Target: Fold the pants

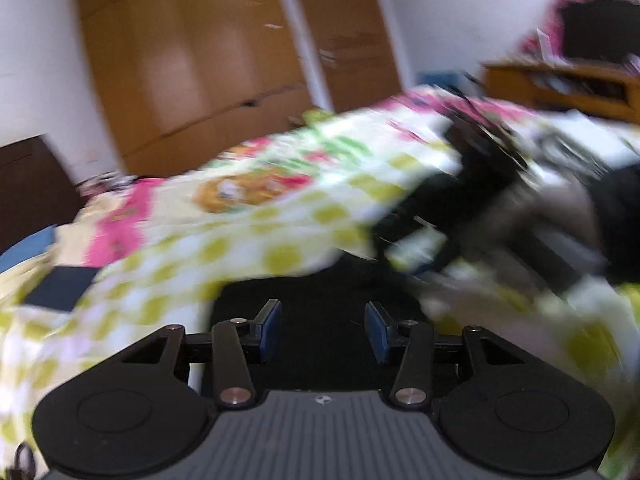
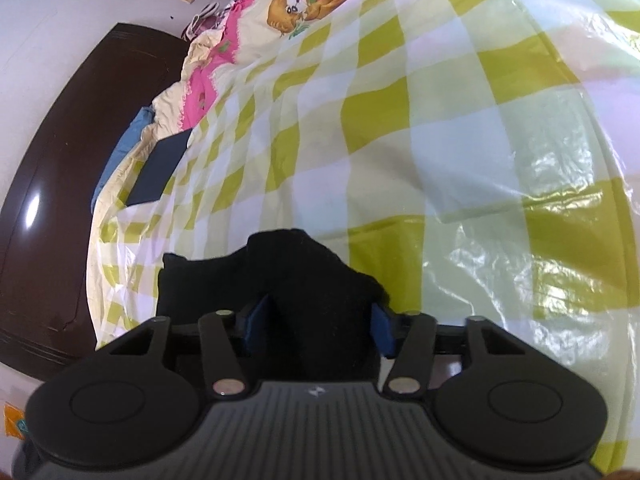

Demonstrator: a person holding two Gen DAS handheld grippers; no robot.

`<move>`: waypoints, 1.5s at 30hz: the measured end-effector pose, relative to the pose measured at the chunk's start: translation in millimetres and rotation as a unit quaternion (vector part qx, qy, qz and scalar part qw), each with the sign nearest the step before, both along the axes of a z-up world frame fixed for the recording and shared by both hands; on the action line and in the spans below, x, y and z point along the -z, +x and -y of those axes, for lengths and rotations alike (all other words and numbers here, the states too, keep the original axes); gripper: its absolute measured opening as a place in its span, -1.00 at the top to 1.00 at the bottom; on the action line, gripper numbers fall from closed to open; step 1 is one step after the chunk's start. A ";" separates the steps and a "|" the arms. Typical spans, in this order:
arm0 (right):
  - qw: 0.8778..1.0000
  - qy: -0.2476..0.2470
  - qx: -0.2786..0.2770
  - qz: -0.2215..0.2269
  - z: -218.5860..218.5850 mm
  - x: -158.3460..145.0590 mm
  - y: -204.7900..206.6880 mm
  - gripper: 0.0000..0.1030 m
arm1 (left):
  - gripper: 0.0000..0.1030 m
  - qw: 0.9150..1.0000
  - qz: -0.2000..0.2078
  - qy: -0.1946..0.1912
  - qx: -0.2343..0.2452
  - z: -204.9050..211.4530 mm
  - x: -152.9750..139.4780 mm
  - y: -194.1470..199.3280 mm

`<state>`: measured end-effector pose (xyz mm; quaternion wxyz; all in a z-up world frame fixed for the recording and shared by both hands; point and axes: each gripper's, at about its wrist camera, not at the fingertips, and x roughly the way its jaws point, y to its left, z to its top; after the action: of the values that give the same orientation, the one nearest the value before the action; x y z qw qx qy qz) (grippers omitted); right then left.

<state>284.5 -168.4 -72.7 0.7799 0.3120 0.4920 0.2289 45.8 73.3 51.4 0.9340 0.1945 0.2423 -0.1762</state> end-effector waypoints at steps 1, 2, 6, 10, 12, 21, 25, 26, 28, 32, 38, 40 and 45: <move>1.000 0.002 0.003 0.001 0.2 0.0 2.9 0.23 | -0.15 1.000 -0.018 0.020 0.007 7.2 12.9 1.0; 1.000 0.008 0.009 0.000 0.6 0.6 6.6 0.26 | -0.15 0.998 -0.045 0.033 0.013 11.1 25.6 3.2; 1.000 0.011 0.016 0.000 -5.9 1.4 22.2 0.31 | -0.14 0.995 -0.094 0.043 0.000 7.3 52.8 0.4; 1.000 -0.015 0.009 0.015 -20.0 -2.7 32.2 0.31 | -0.14 0.995 -0.095 0.020 -0.009 1.5 35.5 0.0; 0.999 -0.029 0.006 0.024 -25.1 -7.0 34.9 0.31 | -0.14 0.996 -0.086 0.022 -0.017 0.9 29.4 1.9; 0.996 -0.043 -0.014 0.074 -4.4 -52.8 -53.2 0.07 | -0.21 0.997 -0.038 0.032 -0.052 -11.7 15.6 -5.5; 0.998 -0.030 -0.052 0.029 -12.1 -40.6 -121.1 0.01 | -0.21 0.998 -0.025 0.026 -0.054 -9.3 13.4 13.1; 0.998 -0.024 -0.060 0.021 -14.8 -36.4 -134.0 0.01 | -0.21 0.998 -0.019 0.030 -0.053 -6.7 12.1 18.9; 0.997 -0.029 -0.063 0.032 -19.7 -32.5 -151.0 0.01 | -0.21 0.999 -0.017 0.021 -0.041 -1.7 9.4 32.8; 0.994 -0.056 -0.075 0.055 -28.2 -29.6 -157.2 0.15 | -0.21 0.999 -0.051 0.009 -0.006 25.6 16.9 77.2; 0.991 -0.068 -0.101 0.059 -32.7 -22.1 -162.0 0.20 | -0.43 0.993 -0.091 0.060 -0.034 61.5 57.8 142.8; 0.989 -0.074 -0.108 0.062 -35.4 -20.8 -162.5 0.20 | -0.62 0.993 -0.085 0.064 -0.048 63.8 59.9 148.2; 0.990 -0.062 -0.109 0.065 -28.4 -29.6 -163.5 0.18 | -0.65 0.993 -0.070 0.068 -0.064 58.2 44.3 134.3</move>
<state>121.0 -140.0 -43.2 0.7986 0.1920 0.4848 0.3007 180.0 15.2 7.1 0.9088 0.2286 0.3305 -0.1124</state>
